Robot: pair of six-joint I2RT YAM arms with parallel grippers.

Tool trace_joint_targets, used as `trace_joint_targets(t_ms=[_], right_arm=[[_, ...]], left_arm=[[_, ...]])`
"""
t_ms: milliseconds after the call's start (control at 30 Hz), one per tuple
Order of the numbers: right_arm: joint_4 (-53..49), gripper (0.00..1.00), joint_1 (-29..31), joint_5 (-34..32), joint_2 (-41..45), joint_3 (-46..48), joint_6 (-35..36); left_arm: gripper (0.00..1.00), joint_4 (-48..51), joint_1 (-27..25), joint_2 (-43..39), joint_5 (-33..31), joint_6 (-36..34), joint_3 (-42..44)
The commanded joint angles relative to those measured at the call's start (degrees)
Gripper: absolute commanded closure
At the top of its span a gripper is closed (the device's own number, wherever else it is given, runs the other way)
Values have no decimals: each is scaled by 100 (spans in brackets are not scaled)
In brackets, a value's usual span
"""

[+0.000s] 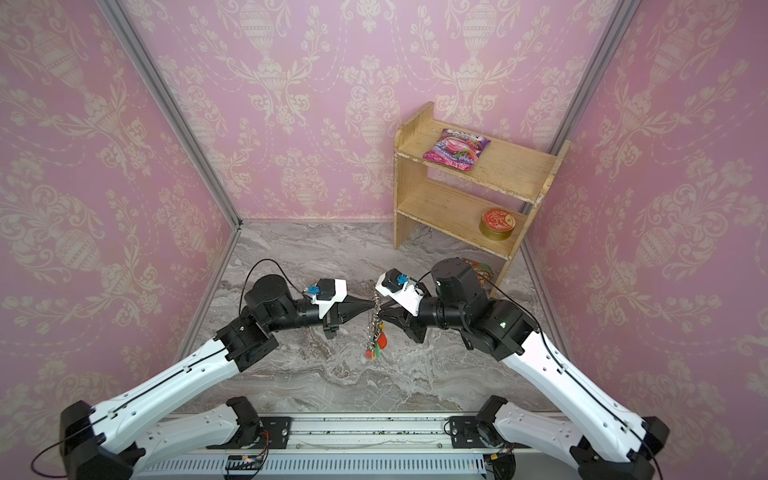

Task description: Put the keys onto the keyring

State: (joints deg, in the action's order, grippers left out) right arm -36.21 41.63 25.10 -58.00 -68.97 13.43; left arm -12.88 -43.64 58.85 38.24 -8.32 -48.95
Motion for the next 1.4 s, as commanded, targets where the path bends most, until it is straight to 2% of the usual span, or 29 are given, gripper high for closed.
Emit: trace_joint_targets(t_ms=[0, 200, 733, 1167, 1367], right_arm=[[140, 88, -30, 135, 77, 51, -80], [143, 100, -23, 135, 65, 39, -78], [856, 100, 127, 762, 164, 660, -559], [2024, 100, 456, 970, 75, 979, -998], [1946, 100, 506, 908, 99, 950, -1001]], left_arm=[[100, -385, 57, -127, 122, 128, 26], [100, -581, 62, -128, 123, 224, 61], [100, -2477, 122, -32, -325, 760, 623], [100, -3269, 127, 227, -327, 1110, 876], [100, -3272, 132, 173, -338, 1063, 944]])
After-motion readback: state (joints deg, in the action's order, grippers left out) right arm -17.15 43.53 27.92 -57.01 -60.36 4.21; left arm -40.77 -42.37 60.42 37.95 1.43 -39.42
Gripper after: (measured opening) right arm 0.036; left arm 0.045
